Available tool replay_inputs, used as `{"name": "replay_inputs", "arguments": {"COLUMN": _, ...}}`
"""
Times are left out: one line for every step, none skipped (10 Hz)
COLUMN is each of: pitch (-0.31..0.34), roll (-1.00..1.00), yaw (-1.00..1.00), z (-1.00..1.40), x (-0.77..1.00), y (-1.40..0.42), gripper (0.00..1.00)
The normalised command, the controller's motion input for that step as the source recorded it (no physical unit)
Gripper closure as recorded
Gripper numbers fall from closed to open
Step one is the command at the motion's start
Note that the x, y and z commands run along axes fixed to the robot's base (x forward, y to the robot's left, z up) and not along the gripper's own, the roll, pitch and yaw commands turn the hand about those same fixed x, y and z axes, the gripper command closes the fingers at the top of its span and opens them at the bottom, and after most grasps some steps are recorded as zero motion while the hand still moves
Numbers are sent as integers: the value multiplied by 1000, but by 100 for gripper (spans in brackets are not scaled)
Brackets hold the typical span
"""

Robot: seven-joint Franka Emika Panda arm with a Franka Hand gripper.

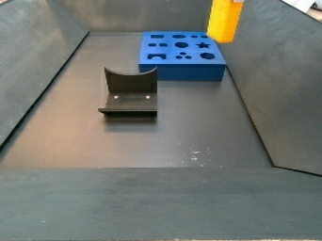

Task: Pick up the arch object. Move up. Place the arch object on the fixture. Regrasp the arch object. Rotate the arch object. Move to above the board. Insert the arch object.
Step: Rotate the arch object.

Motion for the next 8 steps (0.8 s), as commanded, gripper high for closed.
{"name": "replay_inputs", "arguments": {"pitch": -4, "roll": 1, "yaw": -1000, "z": 3, "x": -33, "y": 14, "gripper": 100}}
{"name": "replay_inputs", "arguments": {"pitch": -4, "roll": 1, "yaw": -1000, "z": 2, "x": -23, "y": 15, "gripper": 100}}
{"name": "replay_inputs", "arguments": {"pitch": -4, "roll": 1, "yaw": -1000, "z": 3, "x": -22, "y": 15, "gripper": 100}}
{"name": "replay_inputs", "arguments": {"pitch": -4, "roll": 1, "yaw": -1000, "z": 4, "x": -21, "y": 15, "gripper": 100}}
{"name": "replay_inputs", "arguments": {"pitch": -5, "roll": 2, "yaw": -1000, "z": 4, "x": -21, "y": 16, "gripper": 100}}
{"name": "replay_inputs", "arguments": {"pitch": -5, "roll": 2, "yaw": -1000, "z": 4, "x": -20, "y": 16, "gripper": 100}}
{"name": "replay_inputs", "arguments": {"pitch": -6, "roll": 2, "yaw": -1000, "z": 4, "x": -20, "y": 16, "gripper": 100}}
{"name": "replay_inputs", "arguments": {"pitch": -6, "roll": 2, "yaw": -1000, "z": 3, "x": -20, "y": 16, "gripper": 100}}
